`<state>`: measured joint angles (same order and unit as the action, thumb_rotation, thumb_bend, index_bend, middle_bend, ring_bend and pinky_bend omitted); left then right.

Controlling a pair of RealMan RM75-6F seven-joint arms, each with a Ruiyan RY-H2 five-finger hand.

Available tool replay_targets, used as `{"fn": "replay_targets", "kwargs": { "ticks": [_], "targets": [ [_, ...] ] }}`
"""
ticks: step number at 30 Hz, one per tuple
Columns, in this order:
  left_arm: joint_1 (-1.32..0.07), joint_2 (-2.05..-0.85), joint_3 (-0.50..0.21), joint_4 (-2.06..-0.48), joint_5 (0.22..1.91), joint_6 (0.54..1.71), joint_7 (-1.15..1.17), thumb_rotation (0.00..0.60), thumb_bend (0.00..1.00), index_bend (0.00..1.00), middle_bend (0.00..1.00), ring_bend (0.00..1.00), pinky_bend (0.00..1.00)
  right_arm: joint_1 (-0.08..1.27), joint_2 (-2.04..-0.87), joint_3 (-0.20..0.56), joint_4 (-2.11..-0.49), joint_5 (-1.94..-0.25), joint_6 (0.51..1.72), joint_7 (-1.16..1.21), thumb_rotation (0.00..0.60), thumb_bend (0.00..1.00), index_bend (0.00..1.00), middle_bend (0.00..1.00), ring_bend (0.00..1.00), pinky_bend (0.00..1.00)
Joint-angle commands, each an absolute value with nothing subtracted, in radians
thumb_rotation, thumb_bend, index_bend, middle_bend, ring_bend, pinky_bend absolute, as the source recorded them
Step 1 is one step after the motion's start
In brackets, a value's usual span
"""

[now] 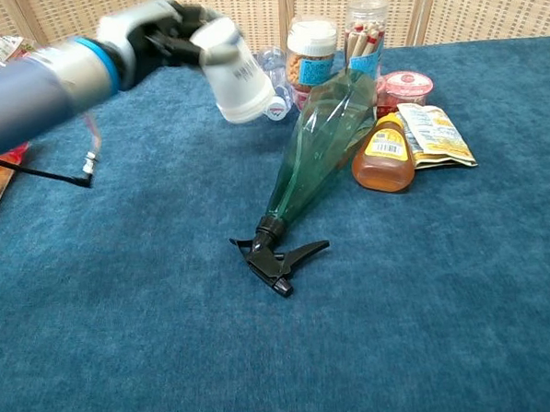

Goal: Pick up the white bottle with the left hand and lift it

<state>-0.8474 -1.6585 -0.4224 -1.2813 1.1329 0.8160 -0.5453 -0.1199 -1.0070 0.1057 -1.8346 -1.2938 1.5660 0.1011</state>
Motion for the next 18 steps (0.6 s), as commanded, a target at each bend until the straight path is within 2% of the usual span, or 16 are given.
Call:
{"fn": "replay_targets", "kwargs": {
  "ticks": [1, 9, 18],
  "targets": [
    [-0.751, -1.512, -0.439, -1.463, 1.163, 0.888, -0.604, 0.6, 0.5, 0.5, 0.48, 0.54, 0.42, -0.113, -1.017, 0.106, -1.825, -1.299, 1.556, 0.106, 0.515, 0.0, 0.0, 0.08, 0.0, 0.11],
    [-0.65, -1.334, -0.489, -1.69, 1.212, 0.972, -0.728, 0.6, 0.5, 0.5, 0.47, 0.53, 0.41, -0.099, -1.038, 0.106, -1.804, -1.311, 1.534, 0.119, 0.516, 0.0, 0.0, 0.08, 0.0, 0.11],
    [-0.627, -1.279, -0.526, -1.755, 1.24, 1.023, -0.84, 0.6, 0.5, 0.5, 0.46, 0.52, 0.4, -0.092, -1.043, 0.108, -1.806, -1.31, 1.527, 0.11, 0.513, 0.0, 0.0, 0.08, 0.0, 0.11]
  ]
}}
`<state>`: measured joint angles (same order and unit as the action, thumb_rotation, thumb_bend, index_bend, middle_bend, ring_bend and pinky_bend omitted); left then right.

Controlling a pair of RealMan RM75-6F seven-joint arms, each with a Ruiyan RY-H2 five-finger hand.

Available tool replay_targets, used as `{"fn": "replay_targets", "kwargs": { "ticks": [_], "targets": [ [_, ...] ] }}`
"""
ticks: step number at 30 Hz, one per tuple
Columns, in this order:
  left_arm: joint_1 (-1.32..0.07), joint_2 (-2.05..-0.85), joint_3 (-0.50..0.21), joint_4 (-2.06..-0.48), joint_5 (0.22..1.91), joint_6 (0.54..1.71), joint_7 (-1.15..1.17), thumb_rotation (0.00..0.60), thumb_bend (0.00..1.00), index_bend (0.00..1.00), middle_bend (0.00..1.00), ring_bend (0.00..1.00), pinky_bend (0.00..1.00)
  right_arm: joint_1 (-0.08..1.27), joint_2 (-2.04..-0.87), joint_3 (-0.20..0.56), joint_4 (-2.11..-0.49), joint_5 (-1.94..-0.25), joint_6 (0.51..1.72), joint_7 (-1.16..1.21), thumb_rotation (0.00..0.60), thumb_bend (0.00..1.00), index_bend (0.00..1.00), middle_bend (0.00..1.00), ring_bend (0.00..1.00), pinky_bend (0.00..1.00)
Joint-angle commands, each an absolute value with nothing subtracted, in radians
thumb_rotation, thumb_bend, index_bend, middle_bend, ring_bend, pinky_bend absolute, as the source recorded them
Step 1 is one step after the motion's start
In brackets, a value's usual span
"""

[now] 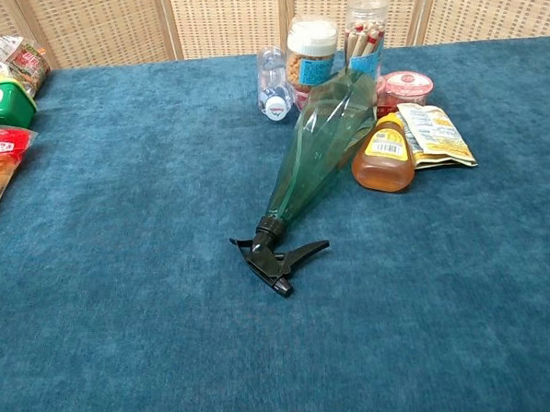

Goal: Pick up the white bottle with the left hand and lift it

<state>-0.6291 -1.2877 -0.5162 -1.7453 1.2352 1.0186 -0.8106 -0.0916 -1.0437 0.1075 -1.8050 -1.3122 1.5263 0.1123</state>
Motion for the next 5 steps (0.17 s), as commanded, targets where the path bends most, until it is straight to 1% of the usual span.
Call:
{"fn": "replay_targets", "kwargs": {
  "ticks": [1, 5],
  "targets": [
    [-0.628, -1.278, -0.527, -1.755, 1.241, 1.022, -0.852, 0.6, 0.5, 0.5, 0.46, 0.52, 0.4, -0.092, -1.043, 0.109, -1.807, -1.308, 1.526, 0.109, 0.518, 0.0, 0.0, 0.08, 0.0, 0.11],
    [-0.639, -1.282, -0.523, -1.741, 1.248, 1.02, -0.873, 0.6, 0.49, 0.5, 0.46, 0.52, 0.4, -0.09, -1.042, 0.111, -1.809, -1.298, 1.52, 0.103, 0.514, 0.0, 0.0, 0.08, 0.0, 0.11]
  ]
}}
